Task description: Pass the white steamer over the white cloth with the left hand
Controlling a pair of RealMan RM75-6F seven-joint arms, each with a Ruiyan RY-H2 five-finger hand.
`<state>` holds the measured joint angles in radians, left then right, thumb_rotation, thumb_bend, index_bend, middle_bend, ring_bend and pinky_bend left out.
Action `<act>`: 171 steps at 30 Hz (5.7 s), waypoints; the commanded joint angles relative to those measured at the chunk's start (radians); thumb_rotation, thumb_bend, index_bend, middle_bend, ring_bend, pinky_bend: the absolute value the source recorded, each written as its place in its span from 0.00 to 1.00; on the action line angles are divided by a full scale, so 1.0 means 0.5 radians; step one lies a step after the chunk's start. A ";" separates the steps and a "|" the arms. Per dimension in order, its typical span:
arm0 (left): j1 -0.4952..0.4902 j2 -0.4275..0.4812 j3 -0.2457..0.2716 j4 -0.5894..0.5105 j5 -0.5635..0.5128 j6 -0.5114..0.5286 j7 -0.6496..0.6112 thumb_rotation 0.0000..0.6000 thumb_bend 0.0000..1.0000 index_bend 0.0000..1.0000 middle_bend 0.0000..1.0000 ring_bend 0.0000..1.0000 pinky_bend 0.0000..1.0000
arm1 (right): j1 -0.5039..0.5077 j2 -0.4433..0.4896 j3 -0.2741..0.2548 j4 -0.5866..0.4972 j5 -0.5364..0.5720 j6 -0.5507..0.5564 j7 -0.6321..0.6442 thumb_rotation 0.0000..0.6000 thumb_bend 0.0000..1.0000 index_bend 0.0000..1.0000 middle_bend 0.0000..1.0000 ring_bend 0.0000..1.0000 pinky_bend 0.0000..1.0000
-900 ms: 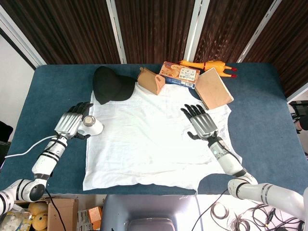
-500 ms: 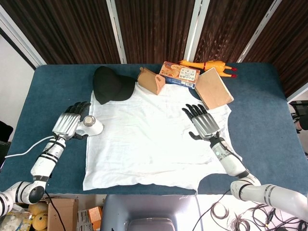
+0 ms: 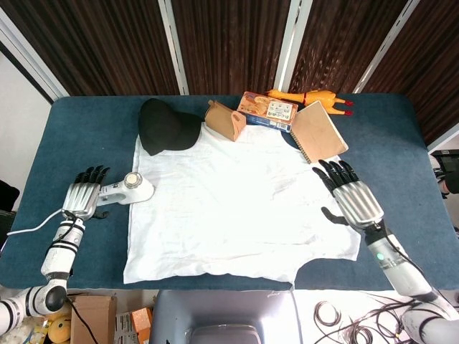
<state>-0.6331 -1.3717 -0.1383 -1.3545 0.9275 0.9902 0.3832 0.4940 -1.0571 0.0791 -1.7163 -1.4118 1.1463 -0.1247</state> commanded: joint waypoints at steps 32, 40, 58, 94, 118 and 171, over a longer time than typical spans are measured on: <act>-0.098 -0.400 -0.131 0.659 0.074 -0.129 -0.173 1.00 0.33 0.51 0.40 0.34 0.45 | -0.107 0.068 -0.018 0.118 -0.051 -0.016 0.205 1.00 0.27 0.00 0.00 0.00 0.00; -0.122 -0.502 -0.128 0.827 0.175 -0.211 -0.336 1.00 0.44 0.59 0.49 0.45 0.63 | -0.126 0.082 -0.013 0.152 -0.055 -0.013 0.267 1.00 0.27 0.00 0.00 0.00 0.00; -0.091 -0.552 -0.026 1.104 0.672 -0.230 -1.233 1.00 0.76 0.80 0.78 0.78 1.00 | -0.156 0.106 -0.011 0.178 -0.053 -0.022 0.326 1.00 0.27 0.00 0.00 0.00 0.00; -0.471 -1.130 -0.161 1.420 0.897 -0.041 -1.407 1.00 0.72 0.80 0.95 0.98 1.00 | -0.239 0.046 -0.069 0.488 -0.136 0.002 0.612 1.00 0.27 0.00 0.00 0.00 0.00; -0.589 -1.306 -0.415 2.020 0.568 -0.225 -1.035 1.00 0.71 0.80 0.95 0.98 1.00 | -0.267 0.064 -0.088 0.547 -0.183 0.017 0.705 1.00 0.27 0.00 0.00 0.00 0.00; -0.165 -0.866 -0.166 0.721 0.577 0.022 -0.519 1.00 0.70 0.80 0.95 0.98 1.00 | -0.267 0.024 -0.103 0.448 -0.210 0.011 0.570 1.00 0.27 0.00 0.00 0.00 0.00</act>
<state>-0.7073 -1.7867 -0.1985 -1.0401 1.2362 1.0021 0.1154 0.3605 -1.0455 0.0278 -1.4929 -1.5174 1.1520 0.1598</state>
